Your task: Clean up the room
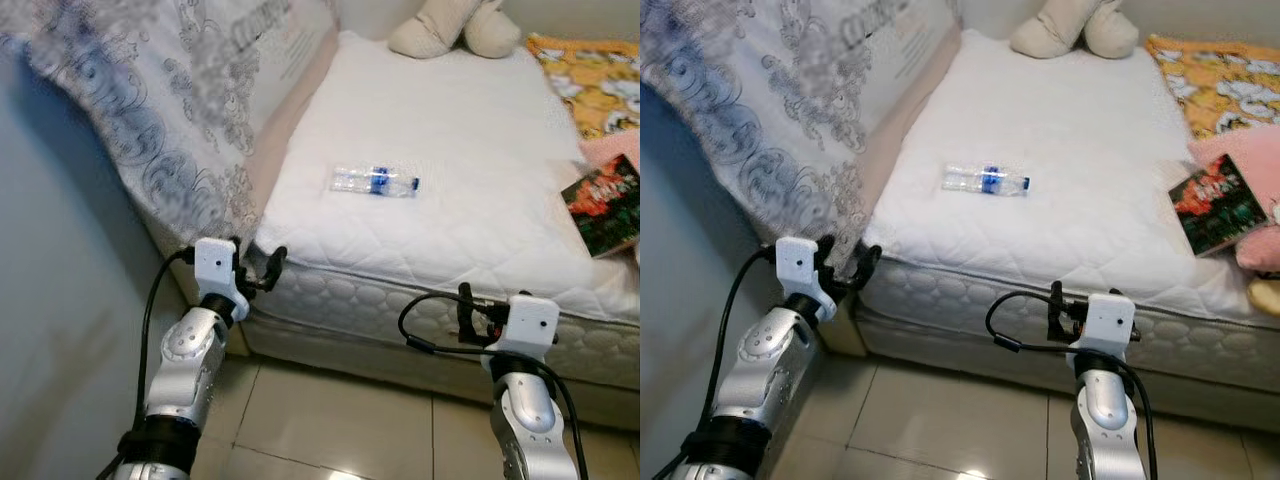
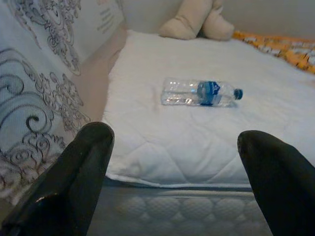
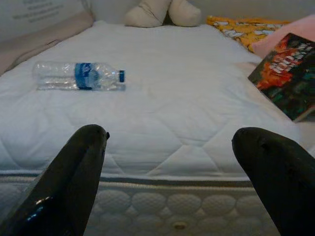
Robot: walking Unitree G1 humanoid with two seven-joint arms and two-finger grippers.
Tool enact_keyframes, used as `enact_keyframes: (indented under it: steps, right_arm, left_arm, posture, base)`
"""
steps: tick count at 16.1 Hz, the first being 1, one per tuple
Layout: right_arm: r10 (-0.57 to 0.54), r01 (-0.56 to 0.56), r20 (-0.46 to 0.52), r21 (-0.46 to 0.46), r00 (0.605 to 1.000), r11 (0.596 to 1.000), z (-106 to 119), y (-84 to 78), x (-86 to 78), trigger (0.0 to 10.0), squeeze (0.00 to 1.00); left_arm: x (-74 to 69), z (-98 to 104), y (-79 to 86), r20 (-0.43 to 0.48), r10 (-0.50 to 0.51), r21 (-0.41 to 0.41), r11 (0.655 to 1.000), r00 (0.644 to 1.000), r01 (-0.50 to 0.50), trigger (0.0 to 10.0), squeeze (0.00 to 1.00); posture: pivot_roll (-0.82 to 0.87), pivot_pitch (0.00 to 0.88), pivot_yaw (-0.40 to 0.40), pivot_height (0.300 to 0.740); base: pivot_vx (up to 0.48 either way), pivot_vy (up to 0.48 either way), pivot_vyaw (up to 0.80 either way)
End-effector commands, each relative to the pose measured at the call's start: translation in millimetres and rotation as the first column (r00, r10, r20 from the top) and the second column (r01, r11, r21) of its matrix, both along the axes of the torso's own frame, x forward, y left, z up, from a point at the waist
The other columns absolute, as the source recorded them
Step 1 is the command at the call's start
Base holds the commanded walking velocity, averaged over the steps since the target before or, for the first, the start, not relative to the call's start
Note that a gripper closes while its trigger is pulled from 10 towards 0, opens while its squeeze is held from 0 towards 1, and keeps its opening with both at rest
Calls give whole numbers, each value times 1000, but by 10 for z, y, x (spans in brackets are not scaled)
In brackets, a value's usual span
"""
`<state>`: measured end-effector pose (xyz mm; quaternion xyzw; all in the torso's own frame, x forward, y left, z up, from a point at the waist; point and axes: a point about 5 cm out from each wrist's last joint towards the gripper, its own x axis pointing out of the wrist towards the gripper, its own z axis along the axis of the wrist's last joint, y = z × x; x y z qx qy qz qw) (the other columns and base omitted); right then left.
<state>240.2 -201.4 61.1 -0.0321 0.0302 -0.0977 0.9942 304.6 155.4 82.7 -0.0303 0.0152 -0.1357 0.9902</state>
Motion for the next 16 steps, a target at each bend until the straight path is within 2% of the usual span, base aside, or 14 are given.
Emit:
enact_keyframes:
  steps: [1,2,4,13,14,16]
  right_arm:
    - [3,-3,24,-1,1000,1000,67,1,45,10000,0]
    - [4,-4,22,-4,1000,1000,64,2,45,10000,0]
    - [-5,5,4,-16,1000,1000,33,-9,35,10000,0]
    - [-6,5,-17,-15,1000,1000,-6,-25,20,10000,0]
    - [3,-4,-34,-27,999,1000,-15,-12,38,10000,0]
    - [4,-4,-28,-10,1000,1000,-16,-8,30,10000,0]
  left_arm:
    - [42,24,-19,-1,-6,18,1000,1000,6,10000,0]
    - [46,26,-23,-1,-8,15,1000,1000,8,10000,0]
    - [64,36,-59,-18,-29,-50,998,999,28,10000,0]
    - [75,66,-153,-1,-78,-49,996,997,78,10000,0]
    - [73,75,-187,8,-96,-12,995,995,96,10000,0]
    - [75,65,-202,5,-98,2,995,995,98,10000,0]
  posture:
    - [-156,0,72,740]
    - [-157,0,73,740]
    - [-159,0,75,740]
    - [-165,0,80,740]
    - [-164,0,82,740]
    - [-166,0,80,740]
  base:
    - [480,0,0]
    - [480,0,0]
    - [480,0,0]
    - [480,0,0]
    - [0,0,-700]
    - [0,0,-672]
